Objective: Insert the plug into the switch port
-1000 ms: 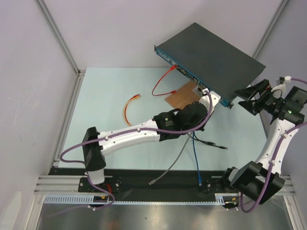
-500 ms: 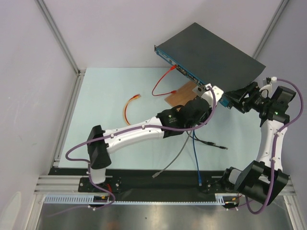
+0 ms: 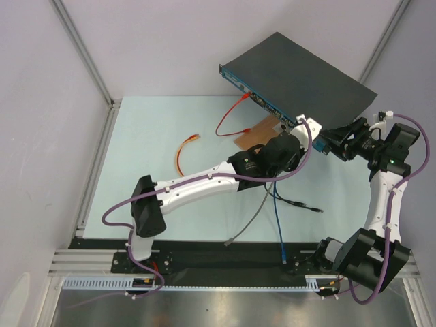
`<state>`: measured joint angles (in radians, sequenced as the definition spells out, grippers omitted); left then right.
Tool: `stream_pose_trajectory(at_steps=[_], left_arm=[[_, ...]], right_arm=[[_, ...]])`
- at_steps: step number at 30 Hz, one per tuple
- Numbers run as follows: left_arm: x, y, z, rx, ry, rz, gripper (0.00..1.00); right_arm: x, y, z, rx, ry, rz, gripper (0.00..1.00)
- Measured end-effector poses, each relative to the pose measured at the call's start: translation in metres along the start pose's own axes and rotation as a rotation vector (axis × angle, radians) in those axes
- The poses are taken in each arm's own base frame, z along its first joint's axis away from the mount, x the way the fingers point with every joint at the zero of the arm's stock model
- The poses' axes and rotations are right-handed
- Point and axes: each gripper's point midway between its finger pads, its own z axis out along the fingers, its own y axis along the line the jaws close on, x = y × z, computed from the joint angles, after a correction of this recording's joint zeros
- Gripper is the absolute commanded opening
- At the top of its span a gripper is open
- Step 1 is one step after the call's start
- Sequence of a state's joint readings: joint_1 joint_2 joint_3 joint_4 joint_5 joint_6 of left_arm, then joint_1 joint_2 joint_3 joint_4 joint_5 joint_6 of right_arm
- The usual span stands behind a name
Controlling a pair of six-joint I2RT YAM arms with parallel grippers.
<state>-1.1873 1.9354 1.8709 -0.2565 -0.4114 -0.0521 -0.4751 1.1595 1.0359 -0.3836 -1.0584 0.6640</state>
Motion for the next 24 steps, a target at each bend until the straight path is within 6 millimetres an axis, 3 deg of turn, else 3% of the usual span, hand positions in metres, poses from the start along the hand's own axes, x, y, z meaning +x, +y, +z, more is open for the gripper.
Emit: stream_pose_trajectory(at_steps=[10,24], left_arm=[[0.001,0.001,0.002,0.012,0.019,0.03,0.0],[0.009,-0.002,0.007,0.023,0.043,0.043,0.0]], right_arm=[[0.0,0.0,0.0,0.002,-0.001,0.0,0.0],[0.0,0.0,0.0,0.002,-0.001,0.0,0.0]])
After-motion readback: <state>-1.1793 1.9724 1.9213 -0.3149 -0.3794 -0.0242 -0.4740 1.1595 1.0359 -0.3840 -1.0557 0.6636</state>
